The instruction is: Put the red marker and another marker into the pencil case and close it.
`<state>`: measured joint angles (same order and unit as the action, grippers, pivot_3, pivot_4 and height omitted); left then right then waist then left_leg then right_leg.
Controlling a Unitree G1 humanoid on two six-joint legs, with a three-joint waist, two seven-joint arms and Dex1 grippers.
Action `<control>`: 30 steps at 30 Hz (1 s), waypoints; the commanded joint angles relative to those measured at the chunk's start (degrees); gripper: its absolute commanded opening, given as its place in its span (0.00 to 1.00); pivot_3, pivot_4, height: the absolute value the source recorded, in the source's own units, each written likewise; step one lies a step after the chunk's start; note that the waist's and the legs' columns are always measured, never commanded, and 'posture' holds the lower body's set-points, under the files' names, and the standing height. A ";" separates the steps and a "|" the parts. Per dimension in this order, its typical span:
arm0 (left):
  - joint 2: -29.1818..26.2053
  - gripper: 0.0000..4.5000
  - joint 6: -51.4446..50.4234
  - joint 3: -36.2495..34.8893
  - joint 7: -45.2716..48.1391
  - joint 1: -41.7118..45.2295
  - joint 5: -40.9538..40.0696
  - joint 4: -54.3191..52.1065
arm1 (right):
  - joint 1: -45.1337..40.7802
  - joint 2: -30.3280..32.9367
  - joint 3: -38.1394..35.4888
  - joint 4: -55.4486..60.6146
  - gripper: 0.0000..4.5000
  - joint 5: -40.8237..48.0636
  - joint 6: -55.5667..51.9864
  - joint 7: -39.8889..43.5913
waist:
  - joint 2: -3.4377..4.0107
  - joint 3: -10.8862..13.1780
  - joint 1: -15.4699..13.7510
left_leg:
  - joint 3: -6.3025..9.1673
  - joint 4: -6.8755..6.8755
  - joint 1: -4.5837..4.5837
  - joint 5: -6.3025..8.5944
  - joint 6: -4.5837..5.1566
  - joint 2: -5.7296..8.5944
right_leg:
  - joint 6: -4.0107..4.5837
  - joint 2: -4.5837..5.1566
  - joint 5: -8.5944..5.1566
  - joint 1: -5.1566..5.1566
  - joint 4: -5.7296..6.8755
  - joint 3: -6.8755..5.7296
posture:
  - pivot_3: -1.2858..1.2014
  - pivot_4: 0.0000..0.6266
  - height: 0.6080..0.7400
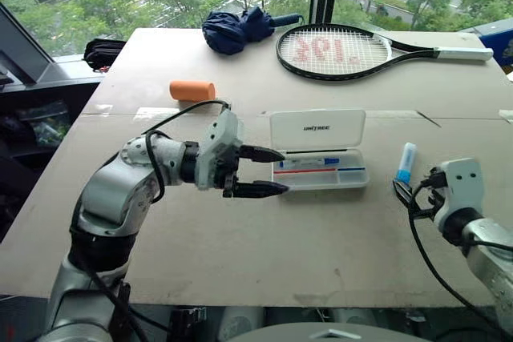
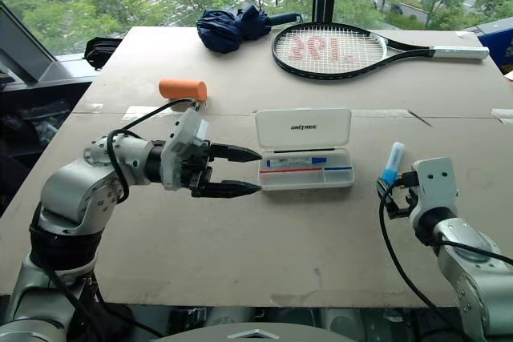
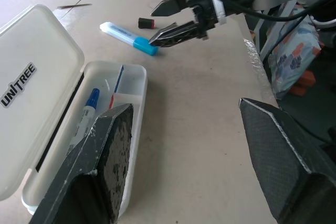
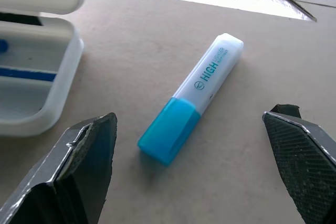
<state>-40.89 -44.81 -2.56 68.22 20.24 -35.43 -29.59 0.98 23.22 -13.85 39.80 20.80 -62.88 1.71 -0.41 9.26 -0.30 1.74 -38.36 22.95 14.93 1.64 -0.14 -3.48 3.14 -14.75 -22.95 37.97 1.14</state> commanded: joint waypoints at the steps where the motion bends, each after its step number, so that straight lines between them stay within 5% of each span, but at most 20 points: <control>1: -1.57 0.72 -1.57 -4.01 -3.79 -3.70 -4.49 -7.50 | -4.35 -2.59 0.44 -4.52 1.00 -2.86 -4.72 -4.28 | 0.00 0.00 -0.52 | -0.02 0.00 0.00 0.00 0.00 0.01 | 0.00 0.00 0.00 0.00 -0.01 0.00 | 0.52 0.24 0.93; 5: -2.10 0.73 -3.09 -6.71 -9.59 -9.19 -8.45 -15.51 | -8.76 -5.52 -0.38 -10.89 0.81 -3.93 -6.39 -5.16 | -0.11 -0.06 -0.13 | -0.10 0.01 -0.05 0.01 0.01 0.03 | -0.02 -0.01 0.01 0.04 -0.03 0.08 | 0.52 0.24 0.93; 12: -2.26 0.73 -7.64 -5.65 -20.30 -7.42 -17.11 -21.90 | -9.77 -3.32 -0.16 -11.34 0.14 -4.95 -7.17 -3.34 | -0.25 -0.17 -0.55 | 0.01 -0.04 -0.20 0.01 0.02 0.06 | -0.01 0.00 0.02 0.27 -0.05 -0.03 | 0.52 0.24 0.93; 16: -3.87 0.73 -8.75 -7.96 -24.36 -9.04 -22.27 -22.99 | -8.24 5.29 -0.02 -8.19 0.14 -1.23 2.61 9.28 | -0.15 -0.11 -0.48 | 0.01 -0.04 -0.17 0.01 0.03 0.10 | -0.02 0.01 0.01 0.26 -0.07 -0.05 | 0.52 0.24 0.93; 18: -3.27 0.73 -5.75 -11.09 -26.74 -14.42 -19.31 -23.99 | -7.77 13.19 0.47 -7.19 0.14 2.69 12.14 24.88 | -0.07 -0.06 0.14 | -0.05 -0.01 -0.16 0.03 0.05 0.07 | -0.03 -0.01 0.01 0.21 -0.13 0.01 | 0.52 0.24 0.93; 21: -6.28 0.73 -1.17 -14.92 -19.23 -21.14 -17.33 -20.52 | -10.68 21.39 0.58 -8.29 0.14 9.99 13.94 39.53 | 0.16 0.09 1.59 | -0.17 0.13 -0.28 0.03 0.06 -0.01 | -0.03 -0.06 0.01 0.18 -0.10 0.11 | 0.52 0.24 0.93; 24: -8.70 0.73 2.64 -19.79 -10.13 -25.07 -17.30 -11.98 | -17.54 29.40 10.19 -12.17 0.14 5.90 25.93 54.90 | 0.34 0.23 1.65 | 0.00 0.09 -0.33 0.04 0.06 -0.22 | 0.13 -0.40 -0.03 0.18 -0.03 -0.06 | 0.52 0.24 0.93; 30: -11.57 0.73 4.70 -25.85 -5.34 -30.26 -17.43 -8.69 | -35.21 23.98 28.18 -26.28 0.14 -2.34 39.67 68.62 | 0.08 0.40 1.67 | 0.05 0.10 -0.27 0.03 0.05 -0.29 | 0.25 -0.40 -0.10 0.16 -0.08 -0.15 | 0.52 0.24 0.93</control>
<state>-51.80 -41.09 -25.56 62.11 -9.67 -51.96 -37.46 -32.80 47.56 12.46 15.20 20.29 -26.57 67.98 -0.33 9.66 1.38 1.80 -38.27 22.73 14.96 1.69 -0.43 -3.23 2.77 -14.84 -22.80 37.88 0.99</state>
